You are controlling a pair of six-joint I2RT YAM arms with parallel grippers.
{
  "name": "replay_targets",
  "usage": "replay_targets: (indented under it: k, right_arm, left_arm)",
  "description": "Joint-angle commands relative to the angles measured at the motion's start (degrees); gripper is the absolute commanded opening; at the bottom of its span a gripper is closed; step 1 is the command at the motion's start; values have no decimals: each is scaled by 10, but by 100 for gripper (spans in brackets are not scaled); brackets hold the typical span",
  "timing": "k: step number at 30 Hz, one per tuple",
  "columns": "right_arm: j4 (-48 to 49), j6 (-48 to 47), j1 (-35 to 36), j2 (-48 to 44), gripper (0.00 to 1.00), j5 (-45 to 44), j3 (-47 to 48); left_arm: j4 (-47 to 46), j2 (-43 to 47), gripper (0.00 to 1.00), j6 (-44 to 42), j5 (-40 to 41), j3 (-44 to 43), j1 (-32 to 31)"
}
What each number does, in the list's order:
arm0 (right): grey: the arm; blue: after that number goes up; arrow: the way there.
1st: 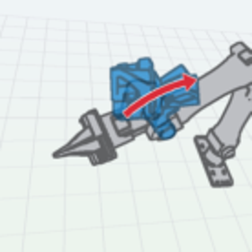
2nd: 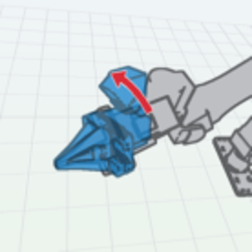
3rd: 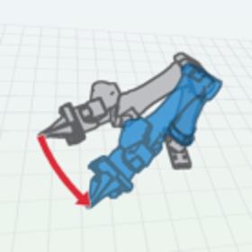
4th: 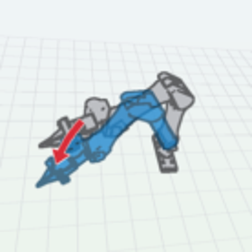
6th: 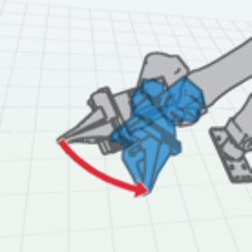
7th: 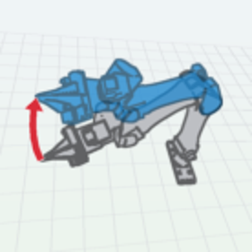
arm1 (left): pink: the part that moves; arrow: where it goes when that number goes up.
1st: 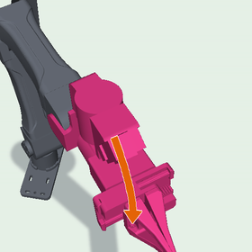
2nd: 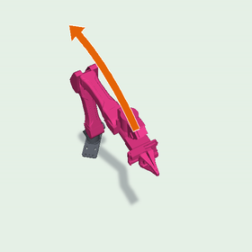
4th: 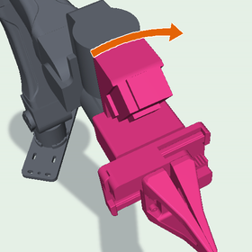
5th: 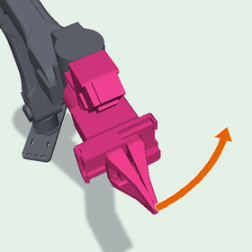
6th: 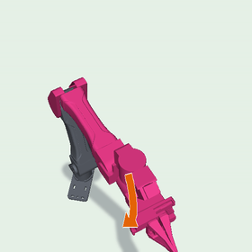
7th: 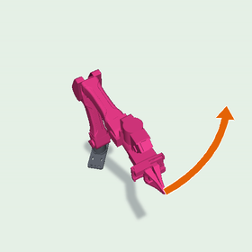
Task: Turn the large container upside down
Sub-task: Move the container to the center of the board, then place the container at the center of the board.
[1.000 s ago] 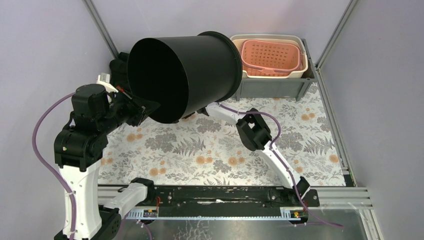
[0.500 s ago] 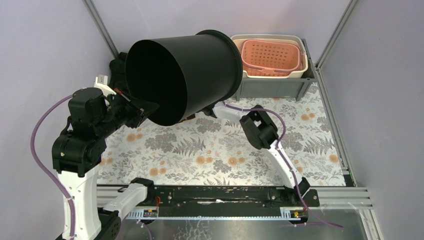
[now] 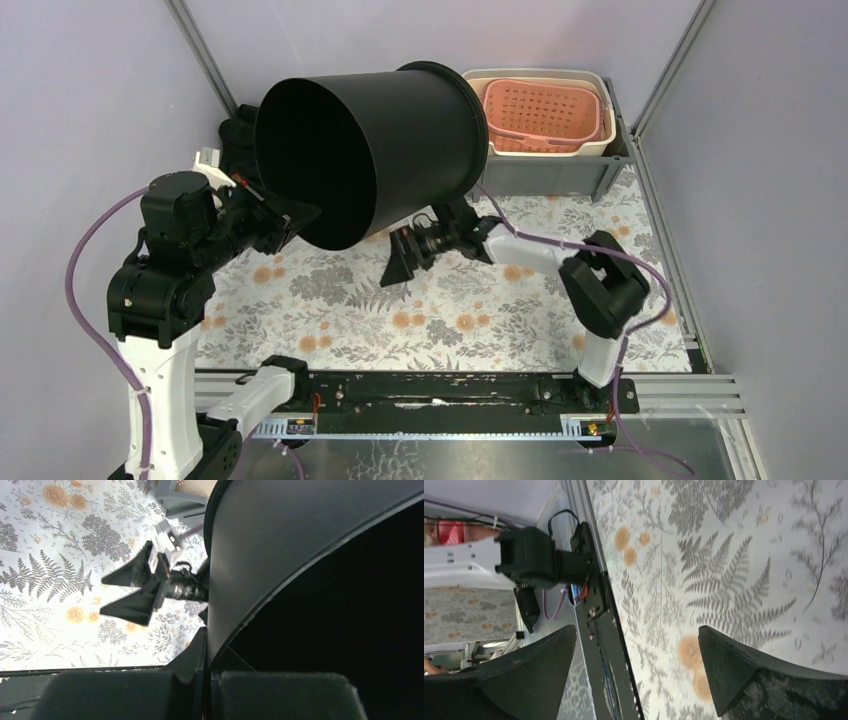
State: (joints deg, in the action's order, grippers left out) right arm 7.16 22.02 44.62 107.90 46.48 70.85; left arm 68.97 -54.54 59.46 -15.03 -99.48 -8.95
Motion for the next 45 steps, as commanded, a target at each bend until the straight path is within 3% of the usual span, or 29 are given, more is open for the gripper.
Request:
replay_targets:
  k: [1, 6, 10, 16, 22, 29, 37, 42, 45]
  right_arm:
    - [-83, -48, 2, -82, 100, -51, -69]
    - [-102, 9, -4, -136, 100, -93, -173]
    - [-80, 38, -5, -213, 100, -45, -247]
    - [-124, 35, 1, -364, 100, 51, -315]
    - [-133, 93, 4, -513, 100, 63, -338]
    - [-153, 121, 3, -575, 100, 4, -271]
    - [-243, 91, 4, -584, 99, -76, -163]
    - [-339, 77, 4, -597, 99, -204, -59]
    - [-366, 65, 4, -606, 100, -238, -19]
  left_arm:
    - [-113, -4, 0, 12, -33, -8, -1]
    - [-117, -18, 0, 2, -46, 12, -1]
    - [-113, -28, 0, -20, -46, 47, -1]
    - [-113, -31, 0, -56, -48, 116, -1]
    - [-118, -27, 0, -90, -48, 193, -1]
    - [-100, -46, 0, -137, -39, 237, -20]
    - [-63, -111, 0, -159, 57, 211, -124]
    - [-54, -168, 0, -169, 87, 196, -193]
    - [-54, -196, 0, -162, 110, 184, -224]
